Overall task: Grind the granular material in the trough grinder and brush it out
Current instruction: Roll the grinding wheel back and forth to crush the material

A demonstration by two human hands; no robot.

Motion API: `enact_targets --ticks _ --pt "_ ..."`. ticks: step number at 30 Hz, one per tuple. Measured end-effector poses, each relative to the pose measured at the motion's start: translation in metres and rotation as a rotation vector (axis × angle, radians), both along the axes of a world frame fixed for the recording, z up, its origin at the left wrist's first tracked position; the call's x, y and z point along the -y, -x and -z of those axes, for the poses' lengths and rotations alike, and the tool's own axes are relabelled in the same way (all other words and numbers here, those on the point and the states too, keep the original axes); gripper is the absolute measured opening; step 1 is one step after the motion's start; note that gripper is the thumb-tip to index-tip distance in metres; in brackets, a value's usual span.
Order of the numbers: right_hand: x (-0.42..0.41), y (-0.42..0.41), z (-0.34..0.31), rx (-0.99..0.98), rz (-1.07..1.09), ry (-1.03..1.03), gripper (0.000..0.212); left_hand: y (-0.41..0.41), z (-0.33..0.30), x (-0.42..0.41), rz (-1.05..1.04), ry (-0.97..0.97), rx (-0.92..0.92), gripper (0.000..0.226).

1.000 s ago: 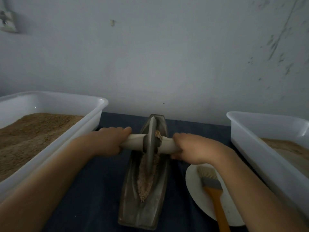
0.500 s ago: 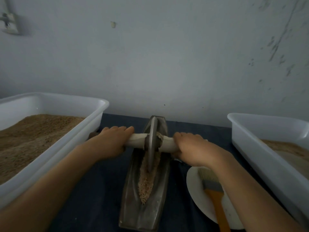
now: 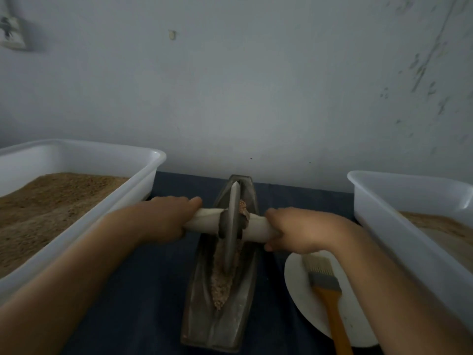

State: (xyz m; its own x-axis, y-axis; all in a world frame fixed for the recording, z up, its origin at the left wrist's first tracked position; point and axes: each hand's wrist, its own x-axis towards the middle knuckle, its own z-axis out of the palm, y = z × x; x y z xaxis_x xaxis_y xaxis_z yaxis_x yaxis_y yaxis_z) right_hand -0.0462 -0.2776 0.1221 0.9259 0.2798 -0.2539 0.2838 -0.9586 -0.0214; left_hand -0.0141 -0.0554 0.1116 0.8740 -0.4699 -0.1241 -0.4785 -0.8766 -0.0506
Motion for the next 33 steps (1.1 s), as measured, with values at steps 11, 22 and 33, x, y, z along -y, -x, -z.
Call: enact_targets --ticks 11,22,33 --pt "0.005 -0.031 0.041 0.647 0.014 0.040 0.033 -0.033 0.044 0.012 -0.071 0.154 0.571 0.041" --pt "0.001 0.013 -0.007 -0.045 -0.082 0.011 0.039 0.009 -0.007 -0.005 0.064 -0.036 -0.065 0.031" --pt "0.003 -0.003 0.001 -0.031 -0.003 -0.029 0.038 -0.006 0.008 0.004 0.006 -0.019 0.134 0.037"
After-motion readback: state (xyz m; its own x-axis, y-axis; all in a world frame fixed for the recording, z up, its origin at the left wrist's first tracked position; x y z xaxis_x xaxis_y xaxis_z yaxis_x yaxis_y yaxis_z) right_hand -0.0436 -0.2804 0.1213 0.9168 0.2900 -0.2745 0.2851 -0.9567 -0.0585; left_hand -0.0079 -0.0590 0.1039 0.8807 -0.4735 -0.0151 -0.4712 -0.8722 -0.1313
